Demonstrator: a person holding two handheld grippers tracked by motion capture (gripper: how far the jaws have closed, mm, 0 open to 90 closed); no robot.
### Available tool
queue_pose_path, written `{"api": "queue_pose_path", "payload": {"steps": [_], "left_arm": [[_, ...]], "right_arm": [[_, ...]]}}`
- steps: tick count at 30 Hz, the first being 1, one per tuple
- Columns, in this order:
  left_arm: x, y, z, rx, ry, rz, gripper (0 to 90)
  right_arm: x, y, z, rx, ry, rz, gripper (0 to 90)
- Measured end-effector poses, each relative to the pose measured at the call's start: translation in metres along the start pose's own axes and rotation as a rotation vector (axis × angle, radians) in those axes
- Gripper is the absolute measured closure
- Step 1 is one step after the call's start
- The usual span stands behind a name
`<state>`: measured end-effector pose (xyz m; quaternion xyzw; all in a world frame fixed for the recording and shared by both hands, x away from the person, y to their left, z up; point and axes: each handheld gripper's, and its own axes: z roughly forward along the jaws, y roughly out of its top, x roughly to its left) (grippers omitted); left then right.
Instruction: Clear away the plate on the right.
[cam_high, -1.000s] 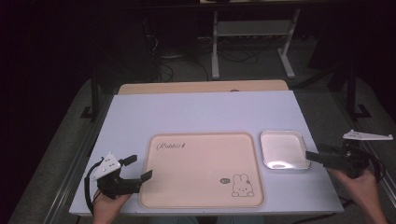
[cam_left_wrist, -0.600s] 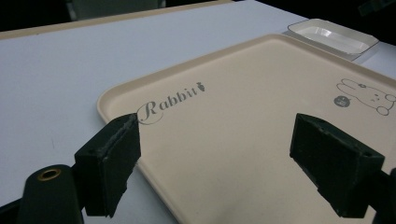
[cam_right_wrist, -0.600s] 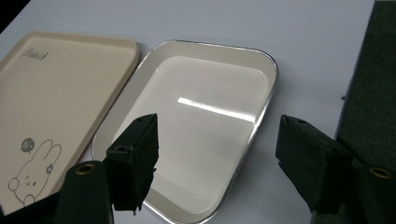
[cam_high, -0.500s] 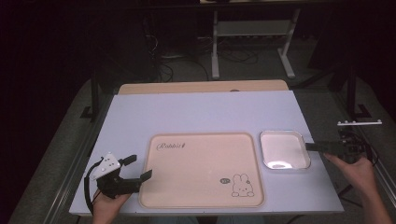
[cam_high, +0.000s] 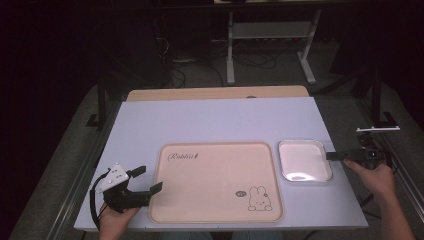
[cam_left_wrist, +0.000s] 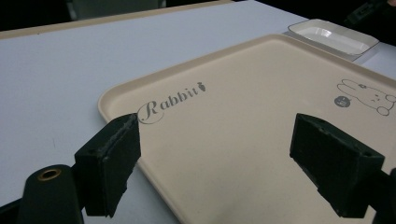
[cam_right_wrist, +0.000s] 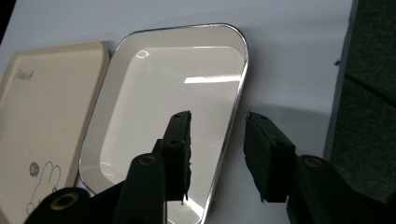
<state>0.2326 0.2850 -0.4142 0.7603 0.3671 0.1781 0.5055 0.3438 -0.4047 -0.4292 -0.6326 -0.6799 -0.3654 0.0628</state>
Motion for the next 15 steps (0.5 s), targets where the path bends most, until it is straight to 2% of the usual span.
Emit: {"api": "queue_pose_path", "payload": {"steps": [5, 15], "left_arm": [[0.000, 0.000, 0.000, 0.000, 0.000, -0.001, 16.3], [0.000, 0.000, 0.000, 0.003, 0.001, 0.000, 16.4]], "right_arm": [[-0.001, 0.003, 0.004, 0.042, -0.025, 0.019, 66.7], [0.000, 0.002, 0.014, 0.075, -0.050, 0.048, 79.6]]}}
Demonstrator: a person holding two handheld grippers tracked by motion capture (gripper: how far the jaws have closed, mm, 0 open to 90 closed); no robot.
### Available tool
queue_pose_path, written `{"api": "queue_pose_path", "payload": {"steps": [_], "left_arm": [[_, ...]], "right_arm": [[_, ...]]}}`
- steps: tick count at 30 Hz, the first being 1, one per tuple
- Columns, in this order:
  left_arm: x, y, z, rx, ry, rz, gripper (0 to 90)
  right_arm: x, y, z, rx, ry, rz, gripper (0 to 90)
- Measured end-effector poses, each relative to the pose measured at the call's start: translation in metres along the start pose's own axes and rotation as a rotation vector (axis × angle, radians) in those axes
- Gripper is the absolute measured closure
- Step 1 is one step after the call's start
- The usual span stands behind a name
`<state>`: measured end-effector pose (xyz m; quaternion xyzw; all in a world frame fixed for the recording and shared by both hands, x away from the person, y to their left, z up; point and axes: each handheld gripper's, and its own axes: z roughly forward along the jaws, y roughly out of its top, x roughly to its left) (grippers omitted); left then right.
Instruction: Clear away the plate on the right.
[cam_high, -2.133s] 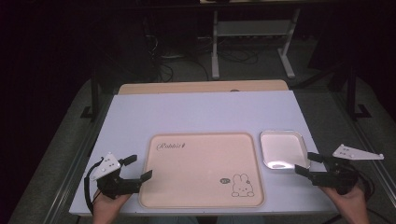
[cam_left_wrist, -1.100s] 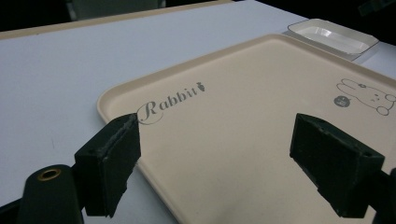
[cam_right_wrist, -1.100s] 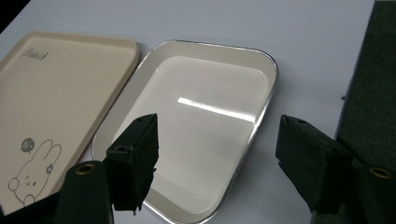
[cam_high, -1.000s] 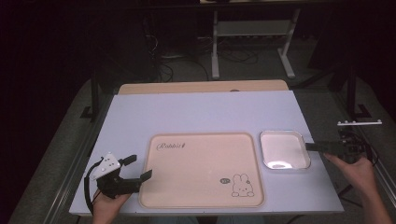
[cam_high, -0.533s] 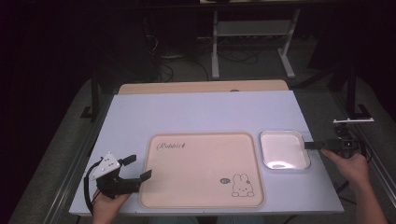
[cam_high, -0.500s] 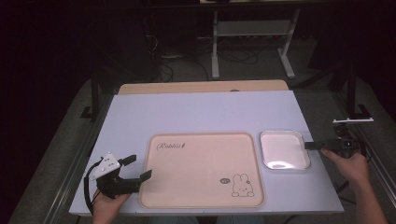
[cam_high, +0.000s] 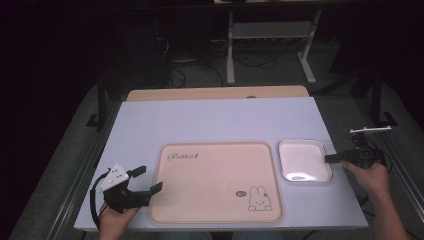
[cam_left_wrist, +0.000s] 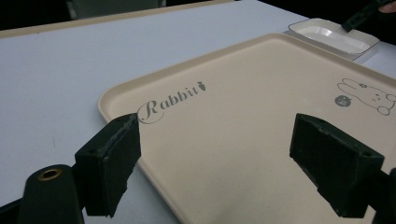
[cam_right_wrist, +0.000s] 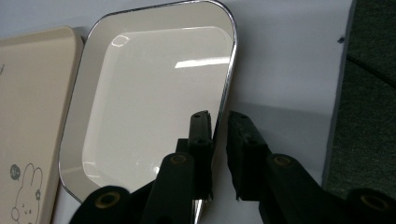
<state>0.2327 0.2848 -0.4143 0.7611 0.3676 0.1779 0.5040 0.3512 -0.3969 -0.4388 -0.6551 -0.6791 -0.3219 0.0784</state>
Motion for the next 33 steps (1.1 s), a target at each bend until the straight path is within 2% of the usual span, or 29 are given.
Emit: {"api": "queue_pose_path", "payload": {"steps": [8, 12, 15, 21, 25, 26, 27, 33], "left_arm": [[0.000, 0.000, 0.000, 0.001, 0.000, 0.002, 16.4], [0.000, 0.000, -0.001, -0.002, 0.000, -0.001, 16.4], [0.001, 0.000, -0.001, -0.004, 0.000, 0.000, 16.4], [0.000, 0.000, -0.001, -0.003, -0.002, 0.000, 16.4], [0.000, 0.001, 0.000, -0.003, -0.004, 0.004, 16.4], [0.000, 0.001, 0.000, -0.003, -0.004, 0.004, 16.4], [0.000, 0.001, 0.000, -0.003, -0.003, 0.002, 16.4], [0.000, 0.001, -0.001, -0.005, -0.003, 0.000, 16.4]], "right_arm": [[0.002, 0.000, 0.007, -0.011, -0.014, 0.027, 82.6], [0.001, -0.001, 0.007, -0.041, 0.004, 0.068, 85.9], [0.001, -0.002, 0.008, -0.051, -0.007, 0.073, 87.5], [-0.001, -0.005, 0.009, -0.076, 0.011, 0.093, 87.7], [-0.007, -0.010, 0.008, -0.099, 0.063, 0.132, 88.2], [-0.007, -0.010, 0.008, -0.099, 0.063, 0.132, 88.2], [-0.010, -0.014, 0.008, -0.122, 0.094, 0.146, 88.2], [-0.010, -0.022, 0.005, -0.161, 0.160, 0.175, 88.2]]}}
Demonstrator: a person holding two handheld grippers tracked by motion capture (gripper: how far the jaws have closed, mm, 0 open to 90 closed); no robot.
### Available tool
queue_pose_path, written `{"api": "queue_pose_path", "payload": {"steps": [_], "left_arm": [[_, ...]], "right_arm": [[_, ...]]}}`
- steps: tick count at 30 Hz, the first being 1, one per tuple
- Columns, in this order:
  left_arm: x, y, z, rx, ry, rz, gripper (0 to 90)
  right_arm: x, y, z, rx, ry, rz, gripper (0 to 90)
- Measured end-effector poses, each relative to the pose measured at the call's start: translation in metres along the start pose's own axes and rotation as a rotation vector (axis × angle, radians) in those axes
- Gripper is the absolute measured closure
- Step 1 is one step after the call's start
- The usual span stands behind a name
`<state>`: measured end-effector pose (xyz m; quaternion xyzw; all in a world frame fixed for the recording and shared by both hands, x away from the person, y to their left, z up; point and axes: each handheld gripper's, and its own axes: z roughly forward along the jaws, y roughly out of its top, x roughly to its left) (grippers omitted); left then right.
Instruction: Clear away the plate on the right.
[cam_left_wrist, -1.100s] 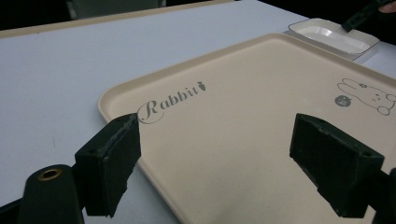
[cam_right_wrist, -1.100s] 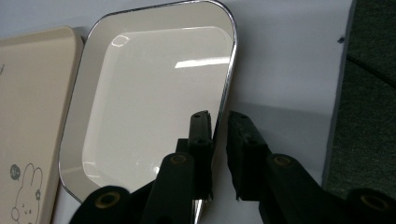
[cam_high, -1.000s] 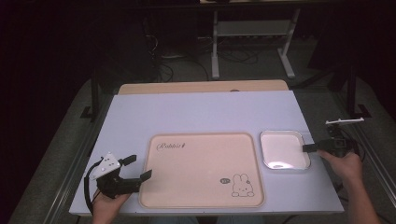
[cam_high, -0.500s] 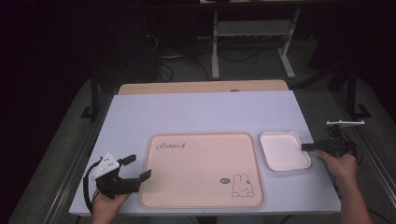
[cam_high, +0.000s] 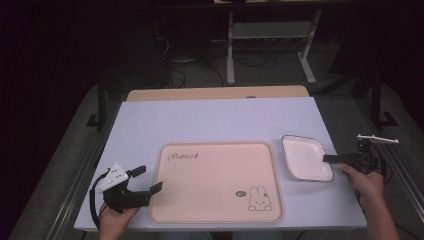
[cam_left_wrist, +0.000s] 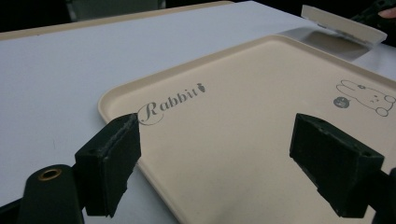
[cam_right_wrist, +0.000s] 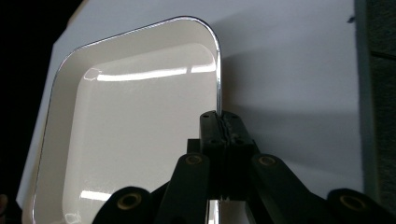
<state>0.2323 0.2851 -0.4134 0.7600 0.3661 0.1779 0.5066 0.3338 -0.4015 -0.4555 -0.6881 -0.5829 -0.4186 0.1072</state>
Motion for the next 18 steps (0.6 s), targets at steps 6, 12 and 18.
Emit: {"api": "queue_pose_path", "payload": {"steps": [6, 12, 18], "left_arm": [[0.000, 0.000, 0.000, -0.001, -0.001, -0.002, 16.4], [0.000, 0.000, -0.001, -0.004, 0.001, -0.001, 16.4], [-0.001, 0.000, 0.000, -0.005, 0.000, -0.001, 16.4]], "right_arm": [[0.009, -0.009, -0.002, -0.036, 0.085, -0.007, 88.1], [0.026, -0.019, -0.005, -0.064, 0.186, -0.015, 88.2], [0.055, -0.026, -0.007, -0.056, 0.227, -0.078, 88.1]]}}
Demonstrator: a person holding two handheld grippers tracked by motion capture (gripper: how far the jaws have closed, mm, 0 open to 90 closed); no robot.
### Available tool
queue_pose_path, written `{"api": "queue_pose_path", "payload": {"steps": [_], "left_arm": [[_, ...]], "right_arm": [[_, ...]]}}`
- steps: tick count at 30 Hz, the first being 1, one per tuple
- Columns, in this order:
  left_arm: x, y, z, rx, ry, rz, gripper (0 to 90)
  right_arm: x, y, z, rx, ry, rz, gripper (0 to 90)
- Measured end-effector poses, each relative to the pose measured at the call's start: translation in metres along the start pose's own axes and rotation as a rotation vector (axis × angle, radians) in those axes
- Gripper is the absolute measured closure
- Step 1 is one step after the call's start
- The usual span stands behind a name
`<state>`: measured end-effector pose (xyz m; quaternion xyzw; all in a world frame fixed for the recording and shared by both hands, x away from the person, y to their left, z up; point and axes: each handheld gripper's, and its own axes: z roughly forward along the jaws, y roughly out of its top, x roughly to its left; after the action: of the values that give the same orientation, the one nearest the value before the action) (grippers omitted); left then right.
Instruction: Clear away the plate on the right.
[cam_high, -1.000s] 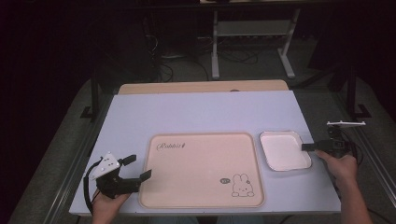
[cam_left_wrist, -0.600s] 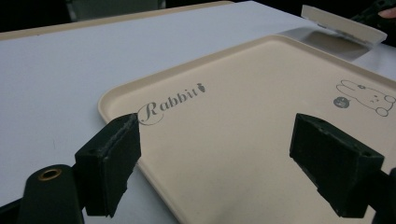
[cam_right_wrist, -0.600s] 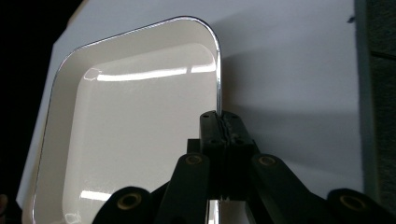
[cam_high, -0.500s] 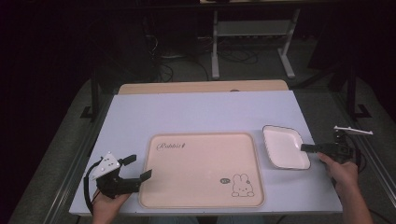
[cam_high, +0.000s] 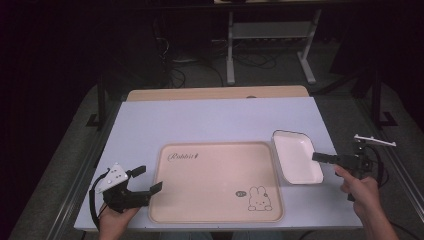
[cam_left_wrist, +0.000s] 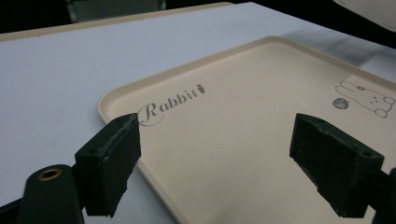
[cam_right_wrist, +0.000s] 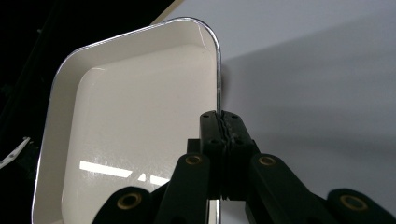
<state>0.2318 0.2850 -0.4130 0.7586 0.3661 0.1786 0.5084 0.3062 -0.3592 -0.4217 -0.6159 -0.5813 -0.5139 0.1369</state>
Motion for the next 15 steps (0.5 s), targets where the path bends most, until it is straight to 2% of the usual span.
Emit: {"api": "queue_pose_path", "payload": {"steps": [6, 12, 13, 15], "left_arm": [[0.000, 0.000, 0.000, 0.000, 0.001, 0.001, 16.4], [0.000, 0.000, 0.000, -0.001, 0.000, -0.001, 16.4], [0.000, 0.000, 0.000, -0.001, 0.000, -0.001, 16.4], [0.000, 0.000, -0.001, -0.001, 0.000, 0.000, 16.4]], "right_arm": [[0.030, -0.004, 0.007, -0.018, 0.057, -0.029, 88.2], [0.063, -0.006, 0.012, -0.023, 0.069, -0.081, 88.2], [0.063, -0.006, 0.012, -0.023, 0.069, -0.081, 88.2], [0.075, -0.006, 0.015, -0.025, 0.092, -0.084, 88.2]]}}
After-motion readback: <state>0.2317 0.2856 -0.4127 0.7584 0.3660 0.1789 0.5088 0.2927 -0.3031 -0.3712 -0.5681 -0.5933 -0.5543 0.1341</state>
